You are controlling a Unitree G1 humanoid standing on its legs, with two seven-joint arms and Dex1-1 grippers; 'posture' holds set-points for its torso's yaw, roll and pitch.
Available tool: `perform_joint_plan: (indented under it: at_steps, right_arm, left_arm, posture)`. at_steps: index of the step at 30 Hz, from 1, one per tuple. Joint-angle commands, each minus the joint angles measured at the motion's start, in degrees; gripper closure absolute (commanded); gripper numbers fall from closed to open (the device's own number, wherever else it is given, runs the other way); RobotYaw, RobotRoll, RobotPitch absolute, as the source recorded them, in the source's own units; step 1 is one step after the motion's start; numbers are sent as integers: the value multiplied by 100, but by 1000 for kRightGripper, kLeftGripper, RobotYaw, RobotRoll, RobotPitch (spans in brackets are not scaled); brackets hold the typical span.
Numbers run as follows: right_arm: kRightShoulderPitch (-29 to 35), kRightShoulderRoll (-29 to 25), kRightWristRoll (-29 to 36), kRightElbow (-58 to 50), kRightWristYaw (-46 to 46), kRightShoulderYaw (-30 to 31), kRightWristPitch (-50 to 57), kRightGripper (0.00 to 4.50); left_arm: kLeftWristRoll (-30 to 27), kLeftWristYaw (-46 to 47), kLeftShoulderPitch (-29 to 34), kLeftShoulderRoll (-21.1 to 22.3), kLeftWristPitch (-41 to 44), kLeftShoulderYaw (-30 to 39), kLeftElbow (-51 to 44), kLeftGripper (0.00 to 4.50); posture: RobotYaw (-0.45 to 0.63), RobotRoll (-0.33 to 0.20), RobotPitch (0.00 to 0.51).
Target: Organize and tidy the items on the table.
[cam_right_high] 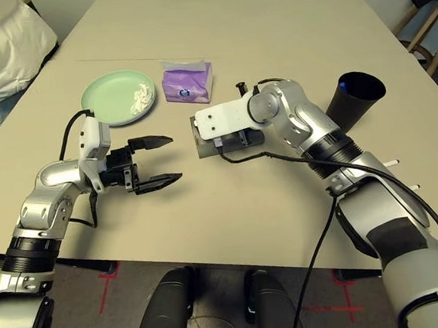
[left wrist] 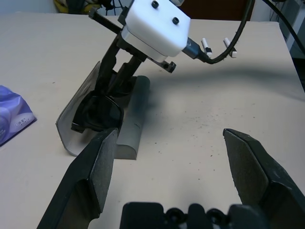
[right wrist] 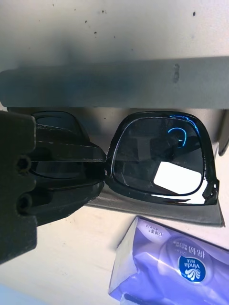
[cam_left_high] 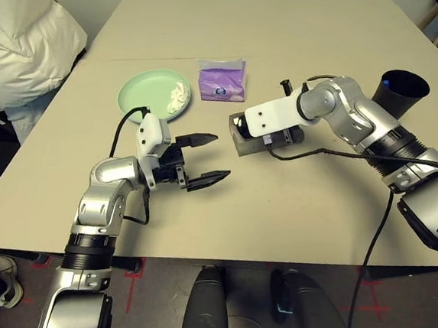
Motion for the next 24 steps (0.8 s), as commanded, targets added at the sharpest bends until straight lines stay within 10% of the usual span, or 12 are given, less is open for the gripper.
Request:
perform_joint_plan:
  at_steps: [1,12,21,24]
  right_arm:
    - [117,-46,-25,-15,73,81,-18,4168]
    - [127,18,-42,-59,129,54,136,4168]
    - [-38,-91,-55,-65,175,-47,295,401]
    - [-147,-213,76,-156,318,-195,433,29]
  left_arm:
    - [3,-14,31,75,42,-29,-94,0]
    - [28,22,33,69,36,-43,-88,0]
    - [53,67,25,23,-10,-55,-41,0]
    - [48,96,49,-5,-17,-67,-52,0]
  posture:
    - [318,0,123]
    - [314,0,116]
    - [292,0,106]
    - [278,0,104]
